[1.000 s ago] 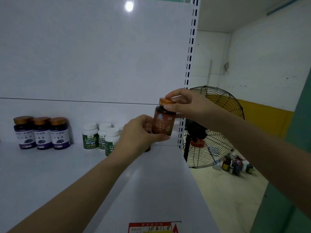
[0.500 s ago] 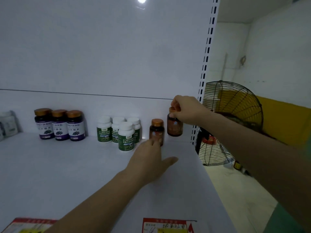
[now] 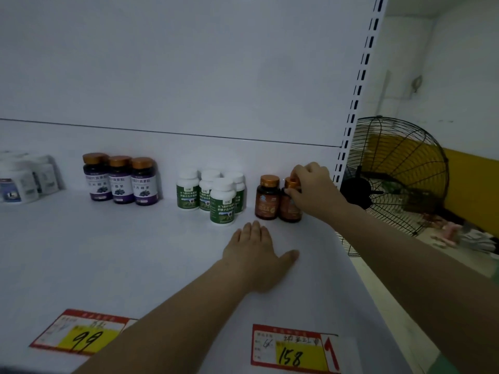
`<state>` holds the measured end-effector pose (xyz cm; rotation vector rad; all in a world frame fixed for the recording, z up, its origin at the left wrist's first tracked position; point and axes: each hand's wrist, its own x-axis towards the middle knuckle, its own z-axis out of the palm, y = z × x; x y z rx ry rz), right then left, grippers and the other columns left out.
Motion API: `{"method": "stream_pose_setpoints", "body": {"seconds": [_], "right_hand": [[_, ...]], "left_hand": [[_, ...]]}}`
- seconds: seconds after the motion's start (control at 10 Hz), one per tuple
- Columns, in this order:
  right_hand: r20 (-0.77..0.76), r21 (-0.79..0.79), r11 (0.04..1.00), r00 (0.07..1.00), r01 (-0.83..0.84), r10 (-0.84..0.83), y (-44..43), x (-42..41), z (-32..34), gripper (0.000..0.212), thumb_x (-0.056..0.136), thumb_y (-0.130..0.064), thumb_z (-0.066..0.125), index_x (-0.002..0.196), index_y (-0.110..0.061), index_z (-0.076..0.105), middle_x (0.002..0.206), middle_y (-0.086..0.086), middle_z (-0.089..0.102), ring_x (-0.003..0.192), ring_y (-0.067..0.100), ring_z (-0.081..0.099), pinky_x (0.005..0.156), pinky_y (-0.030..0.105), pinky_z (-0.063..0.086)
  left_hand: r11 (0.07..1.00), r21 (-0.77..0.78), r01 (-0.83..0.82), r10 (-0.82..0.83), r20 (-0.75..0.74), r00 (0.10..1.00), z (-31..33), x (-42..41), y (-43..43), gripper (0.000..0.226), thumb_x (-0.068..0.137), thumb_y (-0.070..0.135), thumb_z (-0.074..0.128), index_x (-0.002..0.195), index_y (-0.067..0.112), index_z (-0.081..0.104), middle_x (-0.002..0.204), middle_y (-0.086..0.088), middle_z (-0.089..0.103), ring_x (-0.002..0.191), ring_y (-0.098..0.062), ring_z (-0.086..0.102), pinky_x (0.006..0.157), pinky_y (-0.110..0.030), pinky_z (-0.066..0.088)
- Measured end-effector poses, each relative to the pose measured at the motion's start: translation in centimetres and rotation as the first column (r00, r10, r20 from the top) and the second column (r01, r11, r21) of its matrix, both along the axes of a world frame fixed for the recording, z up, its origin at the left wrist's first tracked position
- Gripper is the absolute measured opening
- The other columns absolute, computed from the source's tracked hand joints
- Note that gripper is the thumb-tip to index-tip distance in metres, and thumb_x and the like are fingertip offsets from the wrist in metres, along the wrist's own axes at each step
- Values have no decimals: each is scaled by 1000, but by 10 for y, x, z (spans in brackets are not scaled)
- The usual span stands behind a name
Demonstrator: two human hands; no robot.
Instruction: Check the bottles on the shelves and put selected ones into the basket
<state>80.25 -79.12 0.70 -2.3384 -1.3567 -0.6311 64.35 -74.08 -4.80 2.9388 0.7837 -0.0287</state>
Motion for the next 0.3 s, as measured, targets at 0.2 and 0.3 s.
{"method": "stream_pose_setpoints", "body": {"seconds": [0.2, 0.3], "right_hand": [[-95, -170, 985, 995, 24, -41, -9, -13, 18, 46, 93, -30, 54, 132, -8, 43, 126, 16, 45, 117, 31, 43, 93, 35, 38], [-130, -305, 950, 986, 62, -106, -12, -18, 38, 47, 94, -30, 53, 134, -10, 40, 130, 16, 43, 119, 31, 42, 93, 38, 40]], "left_hand": [[1000, -7, -6, 5, -102, 995, 15, 1, 0, 90, 89, 71, 18, 150, 6, 9, 158, -15, 6, 145, -28, 8, 117, -38, 8], [1000, 26, 6, -5, -16, 1000, 42, 4, 1, 60, 86, 66, 42, 107, 13, 59, 119, -11, 56, 107, -24, 52, 90, -33, 42]]}}
